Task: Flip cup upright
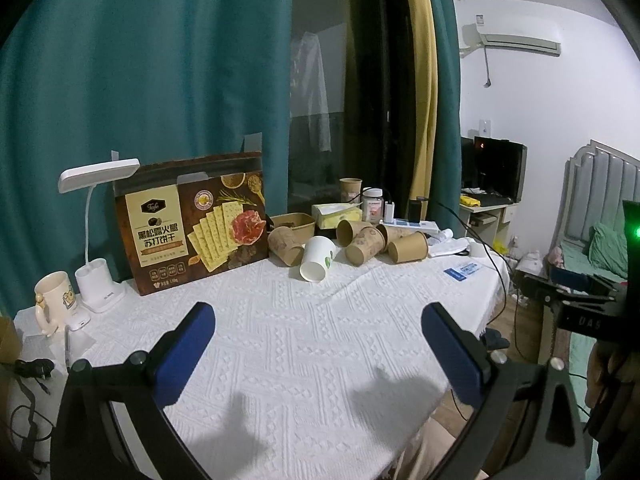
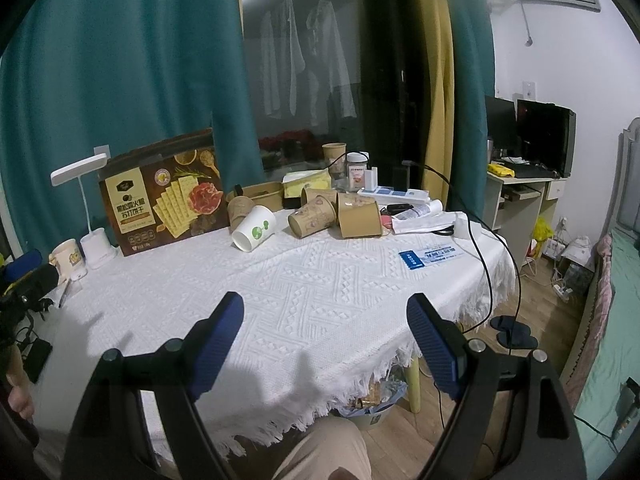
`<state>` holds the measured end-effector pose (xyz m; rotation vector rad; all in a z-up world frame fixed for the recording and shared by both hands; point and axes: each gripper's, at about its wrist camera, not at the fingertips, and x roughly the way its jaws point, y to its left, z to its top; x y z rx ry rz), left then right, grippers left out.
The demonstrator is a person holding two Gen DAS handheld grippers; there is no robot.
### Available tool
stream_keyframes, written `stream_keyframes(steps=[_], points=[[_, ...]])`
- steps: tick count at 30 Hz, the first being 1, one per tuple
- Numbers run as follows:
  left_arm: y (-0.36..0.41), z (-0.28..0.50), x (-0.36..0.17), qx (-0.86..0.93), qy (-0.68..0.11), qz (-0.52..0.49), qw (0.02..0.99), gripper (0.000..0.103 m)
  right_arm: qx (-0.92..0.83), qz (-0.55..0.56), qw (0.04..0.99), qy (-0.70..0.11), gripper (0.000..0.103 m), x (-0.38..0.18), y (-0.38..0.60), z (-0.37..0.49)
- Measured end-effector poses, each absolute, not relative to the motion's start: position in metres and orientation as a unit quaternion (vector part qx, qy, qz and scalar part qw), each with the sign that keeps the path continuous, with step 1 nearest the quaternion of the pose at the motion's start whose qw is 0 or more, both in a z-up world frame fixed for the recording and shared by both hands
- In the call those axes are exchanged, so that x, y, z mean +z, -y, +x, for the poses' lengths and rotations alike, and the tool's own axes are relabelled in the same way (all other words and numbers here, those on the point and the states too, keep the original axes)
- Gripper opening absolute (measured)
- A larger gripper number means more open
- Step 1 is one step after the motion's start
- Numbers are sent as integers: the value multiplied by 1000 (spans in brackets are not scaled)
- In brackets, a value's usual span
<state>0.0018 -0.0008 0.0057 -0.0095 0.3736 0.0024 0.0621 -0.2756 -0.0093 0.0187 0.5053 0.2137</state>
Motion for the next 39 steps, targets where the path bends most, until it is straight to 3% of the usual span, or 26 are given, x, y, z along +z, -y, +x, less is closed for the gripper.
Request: stream_keyframes(steps=[39], points=[[3,5,8,-1,-187,-13,982,103,107,8,962,-250,82,-13,265,65]])
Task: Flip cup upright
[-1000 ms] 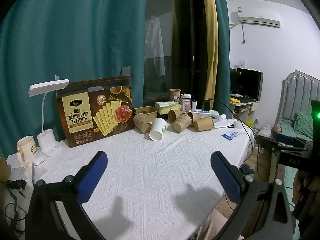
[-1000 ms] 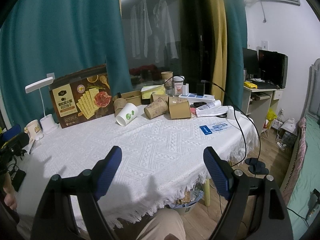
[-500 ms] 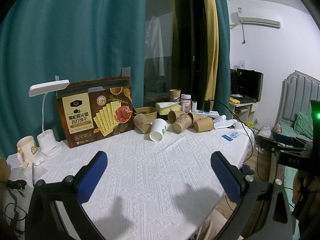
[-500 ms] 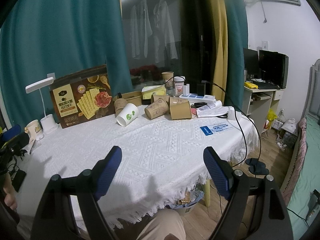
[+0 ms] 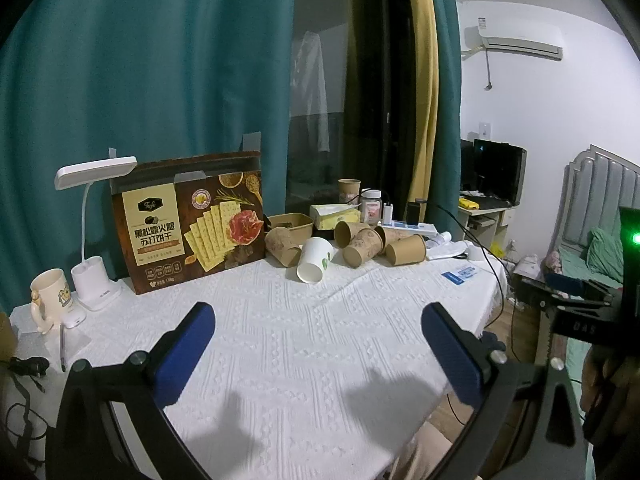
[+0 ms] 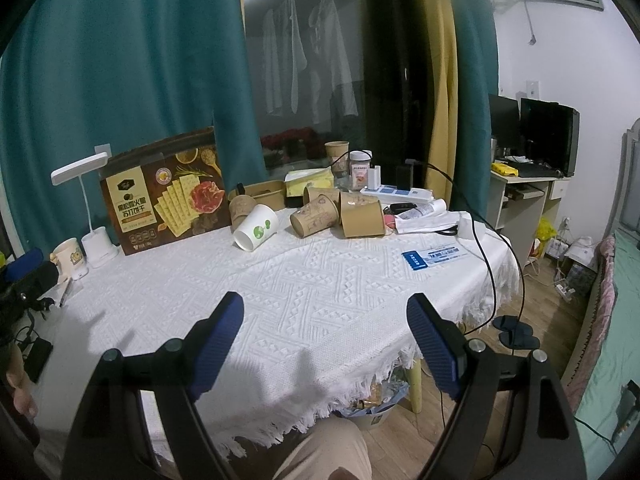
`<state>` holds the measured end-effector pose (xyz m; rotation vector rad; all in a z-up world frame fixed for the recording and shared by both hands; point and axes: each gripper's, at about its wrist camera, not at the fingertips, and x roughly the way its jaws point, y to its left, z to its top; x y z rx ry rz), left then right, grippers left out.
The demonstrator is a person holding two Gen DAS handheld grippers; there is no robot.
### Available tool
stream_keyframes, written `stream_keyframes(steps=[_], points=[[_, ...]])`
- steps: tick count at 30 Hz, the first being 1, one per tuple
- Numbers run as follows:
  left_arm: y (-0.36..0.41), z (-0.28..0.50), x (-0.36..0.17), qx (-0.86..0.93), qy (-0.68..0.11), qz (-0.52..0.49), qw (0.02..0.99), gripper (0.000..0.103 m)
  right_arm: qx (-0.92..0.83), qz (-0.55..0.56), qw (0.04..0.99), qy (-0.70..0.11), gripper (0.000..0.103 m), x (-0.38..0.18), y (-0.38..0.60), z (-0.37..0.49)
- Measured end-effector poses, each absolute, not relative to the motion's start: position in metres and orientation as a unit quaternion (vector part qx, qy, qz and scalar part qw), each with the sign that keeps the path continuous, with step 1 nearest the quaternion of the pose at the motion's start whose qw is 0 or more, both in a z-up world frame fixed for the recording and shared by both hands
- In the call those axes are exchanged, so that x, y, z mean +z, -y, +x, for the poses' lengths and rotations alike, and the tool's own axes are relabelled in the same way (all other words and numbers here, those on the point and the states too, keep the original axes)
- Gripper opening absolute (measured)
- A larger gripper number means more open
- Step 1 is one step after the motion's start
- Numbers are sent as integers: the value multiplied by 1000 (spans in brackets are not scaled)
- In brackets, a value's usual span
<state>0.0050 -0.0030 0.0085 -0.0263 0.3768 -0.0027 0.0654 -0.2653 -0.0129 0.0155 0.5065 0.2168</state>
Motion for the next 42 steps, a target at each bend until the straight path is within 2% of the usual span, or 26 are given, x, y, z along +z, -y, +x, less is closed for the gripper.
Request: stream_keyframes(steps=[13,19,27,39,42], points=[[17,48,-1,-9,-223,24,974,103,106,17,956,-273,82,-34,278,98],[34,113,-15,-33,-274,63,959,103,99,-2,938,-332,82,-65,302,155],[75,211,-56,-86,-349,144,922,103,53,0,934,-353,82,-94,354,215],[170,343,-101,-166,-353,310,867,103,30,45,925,-376,82,-122,405,273],[185,374,-104,-170,-349,331,860,98,26,53,926,-374,82,-125,411,280]])
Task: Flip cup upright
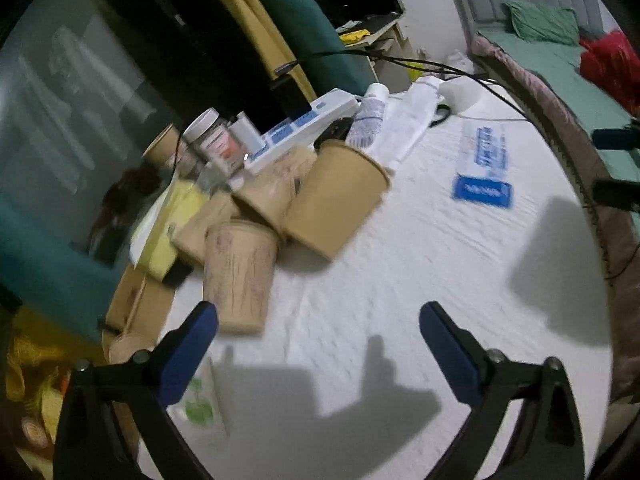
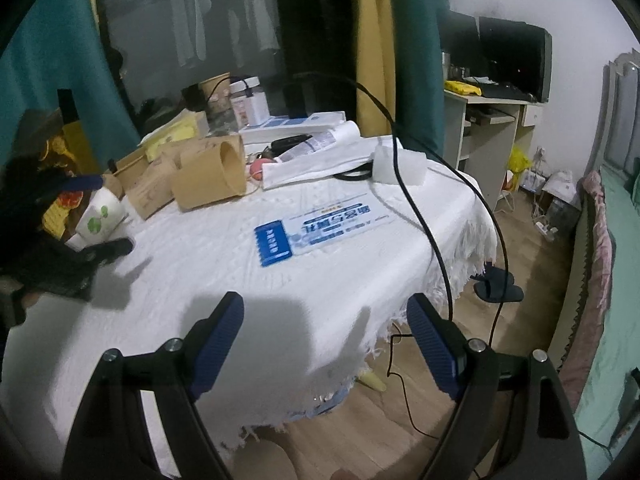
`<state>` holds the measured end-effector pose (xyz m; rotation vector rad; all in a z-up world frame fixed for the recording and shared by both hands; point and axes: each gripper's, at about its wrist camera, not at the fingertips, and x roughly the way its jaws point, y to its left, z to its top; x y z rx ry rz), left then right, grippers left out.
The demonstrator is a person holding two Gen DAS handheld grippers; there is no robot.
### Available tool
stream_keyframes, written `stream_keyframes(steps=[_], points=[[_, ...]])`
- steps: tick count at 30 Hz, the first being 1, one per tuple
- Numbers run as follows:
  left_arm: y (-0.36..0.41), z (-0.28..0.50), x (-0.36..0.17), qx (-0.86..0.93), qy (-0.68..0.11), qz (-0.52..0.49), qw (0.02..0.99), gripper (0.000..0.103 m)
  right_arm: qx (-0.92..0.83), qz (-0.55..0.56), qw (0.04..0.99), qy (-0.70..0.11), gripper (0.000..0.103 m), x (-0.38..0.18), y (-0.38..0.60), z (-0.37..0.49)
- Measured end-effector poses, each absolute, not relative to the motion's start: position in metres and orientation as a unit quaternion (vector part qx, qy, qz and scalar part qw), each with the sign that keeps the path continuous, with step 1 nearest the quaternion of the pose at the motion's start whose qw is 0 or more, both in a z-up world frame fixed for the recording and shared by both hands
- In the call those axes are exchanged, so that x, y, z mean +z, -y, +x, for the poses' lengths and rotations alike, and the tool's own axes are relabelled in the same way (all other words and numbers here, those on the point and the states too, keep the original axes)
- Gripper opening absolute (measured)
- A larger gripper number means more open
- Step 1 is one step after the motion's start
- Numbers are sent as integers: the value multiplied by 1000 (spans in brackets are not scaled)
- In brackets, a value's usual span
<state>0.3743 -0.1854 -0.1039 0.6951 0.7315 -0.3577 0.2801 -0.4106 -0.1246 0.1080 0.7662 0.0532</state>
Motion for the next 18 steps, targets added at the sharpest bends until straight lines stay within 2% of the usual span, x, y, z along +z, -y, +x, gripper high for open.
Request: stream_keyframes(steps=[5,12,15,17,18], points=[[206,413,-108,-178,-338,369,847,90,20,62,924,-376,82,-132,420,293],[229,440,-121,-191,-335,410,827,89,22,68,923,-377,82,-135,427,299],[236,448,-128,-197,-340,412,822,75,21,68,923,-377,82,-136,428,296],[240,454,-133,-193,-346,413,820,61,21,72,922,-380,82,-137,430,295],[240,455,-134,-190,-347,412,821,61,21,73,922,-380,82,-137,429,294]])
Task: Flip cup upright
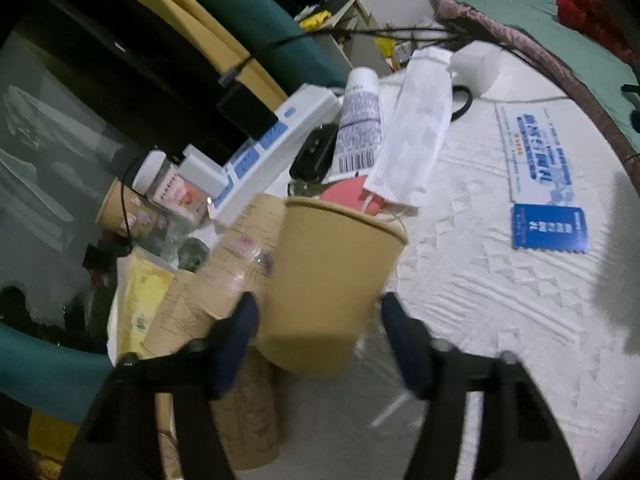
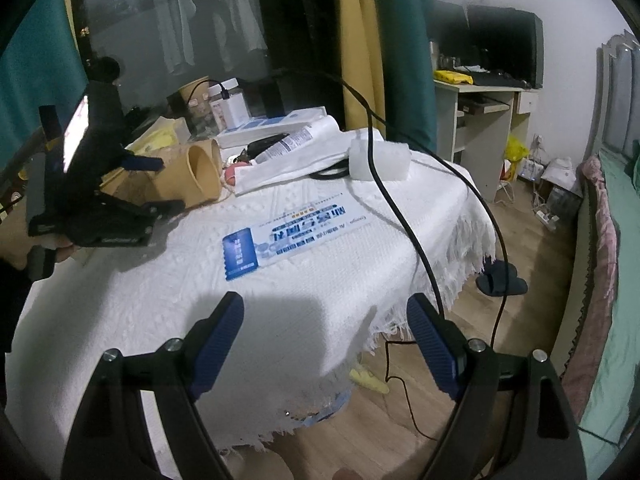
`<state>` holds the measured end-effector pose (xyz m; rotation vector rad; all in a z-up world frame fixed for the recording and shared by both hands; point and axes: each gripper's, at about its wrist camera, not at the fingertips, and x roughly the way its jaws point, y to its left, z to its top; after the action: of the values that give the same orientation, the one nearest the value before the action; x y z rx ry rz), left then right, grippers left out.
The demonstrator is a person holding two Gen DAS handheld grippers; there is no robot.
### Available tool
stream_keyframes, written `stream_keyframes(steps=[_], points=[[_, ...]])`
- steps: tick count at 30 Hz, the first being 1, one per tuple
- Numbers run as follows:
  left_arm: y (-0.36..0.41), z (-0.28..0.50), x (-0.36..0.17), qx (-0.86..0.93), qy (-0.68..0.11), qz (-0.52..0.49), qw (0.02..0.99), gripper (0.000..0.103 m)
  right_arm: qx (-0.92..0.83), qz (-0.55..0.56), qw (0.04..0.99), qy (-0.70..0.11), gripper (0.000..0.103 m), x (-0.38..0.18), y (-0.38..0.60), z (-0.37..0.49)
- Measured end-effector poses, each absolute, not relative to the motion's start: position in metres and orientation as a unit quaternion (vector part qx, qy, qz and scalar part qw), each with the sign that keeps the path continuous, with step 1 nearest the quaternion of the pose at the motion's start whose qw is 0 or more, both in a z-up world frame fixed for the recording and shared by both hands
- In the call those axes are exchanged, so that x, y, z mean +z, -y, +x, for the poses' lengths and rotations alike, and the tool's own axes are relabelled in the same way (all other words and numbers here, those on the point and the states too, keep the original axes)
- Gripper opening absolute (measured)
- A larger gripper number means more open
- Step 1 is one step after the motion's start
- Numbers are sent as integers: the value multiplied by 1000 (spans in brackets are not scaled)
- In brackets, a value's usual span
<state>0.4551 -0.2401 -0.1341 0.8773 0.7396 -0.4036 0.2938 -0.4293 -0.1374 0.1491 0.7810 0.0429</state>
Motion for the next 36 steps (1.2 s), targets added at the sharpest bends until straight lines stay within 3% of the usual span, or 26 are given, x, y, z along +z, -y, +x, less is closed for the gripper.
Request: stream_keyframes(steps=[10,19,31,36], points=[[214,403,-89,-187,-360,313,859,60,36,67,930,-360,82,-113,415,264],[119,287,-54,-166,-425,73,887,60,83,61,930,-354,82,-96,372,212],[-15,154,-100,-96,-487,-251,831,60,141,54,919,-364,82,-93,301,143],[-33,142,-130,-70,-506,-310,802,60,176,60,900,-395,82,-100,276,142]])
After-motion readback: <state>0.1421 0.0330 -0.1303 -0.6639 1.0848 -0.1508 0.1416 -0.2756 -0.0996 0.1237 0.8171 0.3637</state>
